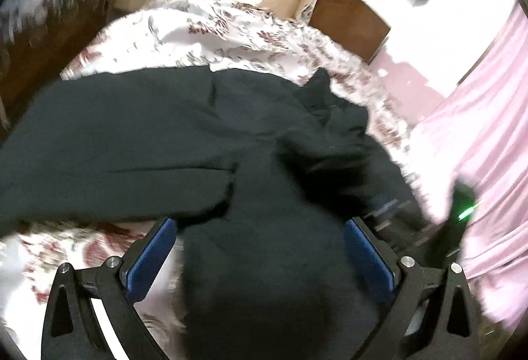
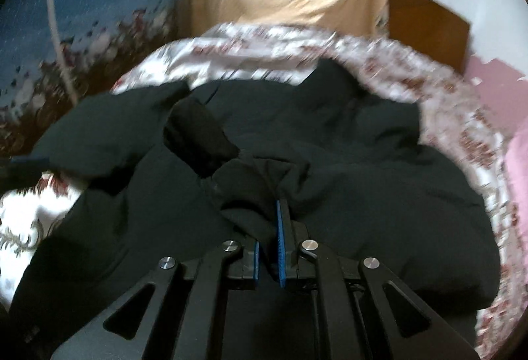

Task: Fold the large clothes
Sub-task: 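Lift the sleeve with the right tool and fold it across the jacket body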

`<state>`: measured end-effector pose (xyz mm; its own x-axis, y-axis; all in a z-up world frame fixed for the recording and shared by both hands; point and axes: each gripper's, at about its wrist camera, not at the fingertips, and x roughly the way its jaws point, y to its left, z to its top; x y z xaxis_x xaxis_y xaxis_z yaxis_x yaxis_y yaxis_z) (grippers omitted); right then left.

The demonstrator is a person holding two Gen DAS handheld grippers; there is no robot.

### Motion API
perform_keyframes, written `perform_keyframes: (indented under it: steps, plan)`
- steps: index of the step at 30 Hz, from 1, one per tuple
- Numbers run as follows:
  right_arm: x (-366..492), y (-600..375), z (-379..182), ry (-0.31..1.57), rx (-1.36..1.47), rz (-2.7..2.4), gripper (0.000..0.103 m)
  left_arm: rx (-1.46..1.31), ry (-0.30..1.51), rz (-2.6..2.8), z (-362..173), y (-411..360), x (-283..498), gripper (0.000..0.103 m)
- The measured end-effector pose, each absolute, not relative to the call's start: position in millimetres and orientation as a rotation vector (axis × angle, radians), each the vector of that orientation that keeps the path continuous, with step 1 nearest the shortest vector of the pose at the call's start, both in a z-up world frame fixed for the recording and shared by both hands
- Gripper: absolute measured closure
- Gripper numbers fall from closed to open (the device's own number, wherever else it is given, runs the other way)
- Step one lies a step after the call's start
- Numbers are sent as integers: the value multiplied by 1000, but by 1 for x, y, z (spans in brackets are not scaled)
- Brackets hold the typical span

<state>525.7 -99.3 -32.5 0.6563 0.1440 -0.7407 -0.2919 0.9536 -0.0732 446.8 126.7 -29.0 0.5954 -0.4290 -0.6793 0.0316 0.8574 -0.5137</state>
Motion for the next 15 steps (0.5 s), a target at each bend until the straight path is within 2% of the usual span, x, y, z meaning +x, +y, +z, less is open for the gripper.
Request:
perform_keyframes:
  steps: [2,3,4,5,6,7,12,15]
  plan:
    - [516,-102,-45,871,-184,275,89,-549,902,-311,-36,127,450,1]
    - [511,-103,-52,885,-179,289,82,-579,906,-330,-40,125,452,1]
    - [503,-102,-57,894,-169,314,69,-608,916,-348,-46,122,457,1]
    - [499,-104,-59,897,-156,336,61,-637,926,-357,-52,118,462,1]
    - [493,-109,-62,899,-139,356,47,-661,935,-366,-56,115,466,1]
    - [486,-112,-60,902,-117,381,40,-681,943,-373,-61,111,470,1]
    - [457,-124,-55,914,-91,429,39,-703,1015,-383,-83,80,490,4]
    - [432,-144,-49,906,-73,421,38,-649,1062,-346,-94,62,496,25]
